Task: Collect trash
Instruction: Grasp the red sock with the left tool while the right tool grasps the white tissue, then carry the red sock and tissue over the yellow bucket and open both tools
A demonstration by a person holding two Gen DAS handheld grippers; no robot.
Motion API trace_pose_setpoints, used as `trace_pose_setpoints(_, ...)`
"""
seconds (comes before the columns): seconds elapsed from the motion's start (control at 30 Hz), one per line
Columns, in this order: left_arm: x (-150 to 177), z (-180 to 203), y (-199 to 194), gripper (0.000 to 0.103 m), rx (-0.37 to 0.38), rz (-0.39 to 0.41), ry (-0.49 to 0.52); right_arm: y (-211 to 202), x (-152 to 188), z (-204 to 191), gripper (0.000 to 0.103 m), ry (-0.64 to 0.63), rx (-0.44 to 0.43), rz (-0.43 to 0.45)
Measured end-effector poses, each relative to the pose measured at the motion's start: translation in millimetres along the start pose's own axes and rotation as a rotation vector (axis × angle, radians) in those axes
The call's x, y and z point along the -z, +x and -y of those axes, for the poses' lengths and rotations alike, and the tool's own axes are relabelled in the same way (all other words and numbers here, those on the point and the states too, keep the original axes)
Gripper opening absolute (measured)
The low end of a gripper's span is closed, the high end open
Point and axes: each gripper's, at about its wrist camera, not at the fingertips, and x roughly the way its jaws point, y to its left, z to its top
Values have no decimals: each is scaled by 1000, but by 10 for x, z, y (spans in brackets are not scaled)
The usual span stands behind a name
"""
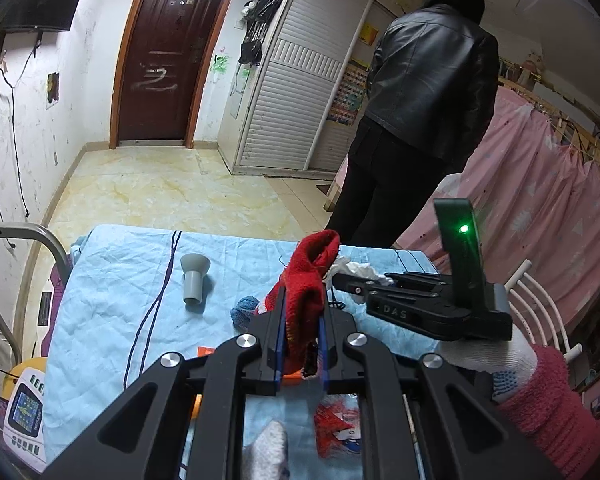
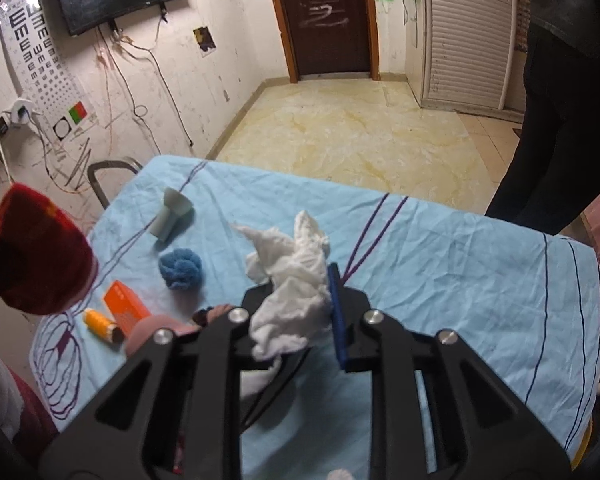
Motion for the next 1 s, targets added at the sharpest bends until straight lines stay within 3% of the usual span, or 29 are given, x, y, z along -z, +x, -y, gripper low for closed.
trace_pose_setpoints(0.57,15,704,-255,4,-15,8,102,-925,323,368,20,80,-10,155)
trace_pose_setpoints(1.0,83,1696,-149,4,75,-17,253,-1816,959,1103,20,210,50,295)
